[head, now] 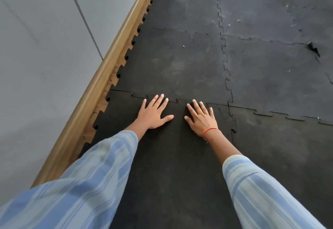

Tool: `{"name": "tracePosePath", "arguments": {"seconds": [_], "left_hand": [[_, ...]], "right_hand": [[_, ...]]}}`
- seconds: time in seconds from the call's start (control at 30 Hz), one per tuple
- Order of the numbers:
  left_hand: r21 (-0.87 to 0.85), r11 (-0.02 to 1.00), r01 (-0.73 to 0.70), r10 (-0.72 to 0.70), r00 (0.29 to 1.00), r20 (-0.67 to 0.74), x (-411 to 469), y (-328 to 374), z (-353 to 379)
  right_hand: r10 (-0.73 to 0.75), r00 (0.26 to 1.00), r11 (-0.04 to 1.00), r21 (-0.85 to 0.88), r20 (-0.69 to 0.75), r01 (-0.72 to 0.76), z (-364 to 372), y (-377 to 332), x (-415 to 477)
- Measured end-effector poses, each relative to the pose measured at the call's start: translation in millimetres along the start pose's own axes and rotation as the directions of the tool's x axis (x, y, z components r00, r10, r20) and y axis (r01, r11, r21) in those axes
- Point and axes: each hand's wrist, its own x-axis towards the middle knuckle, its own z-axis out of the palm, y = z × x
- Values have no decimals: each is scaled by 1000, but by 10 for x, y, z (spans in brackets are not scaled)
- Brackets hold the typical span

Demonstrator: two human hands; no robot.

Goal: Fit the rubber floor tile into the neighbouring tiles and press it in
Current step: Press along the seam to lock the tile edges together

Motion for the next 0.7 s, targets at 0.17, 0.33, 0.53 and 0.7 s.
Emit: {"name": "tracePosePath", "arguments": {"seconds": [0.17, 0.33, 0.53, 0.7], "left_hand": [[-110, 944, 312, -316, 948, -25, -116, -535, 126], [-114, 938, 328, -328, 944, 18, -48, -490, 101], [-223, 872, 436, -423, 900, 106, -93, -547, -122], [-219, 867, 447, -385, 882, 272, -254, -680, -462]], "right_hand": [[-60, 997, 998, -19, -47, 59, 185, -373, 84], [-24, 1000, 999, -28, -15, 23, 176, -391, 130], [-28, 980, 998, 64, 197, 15, -170, -383, 175], [3, 937, 997, 69, 349, -29, -321, -342, 13]]}}
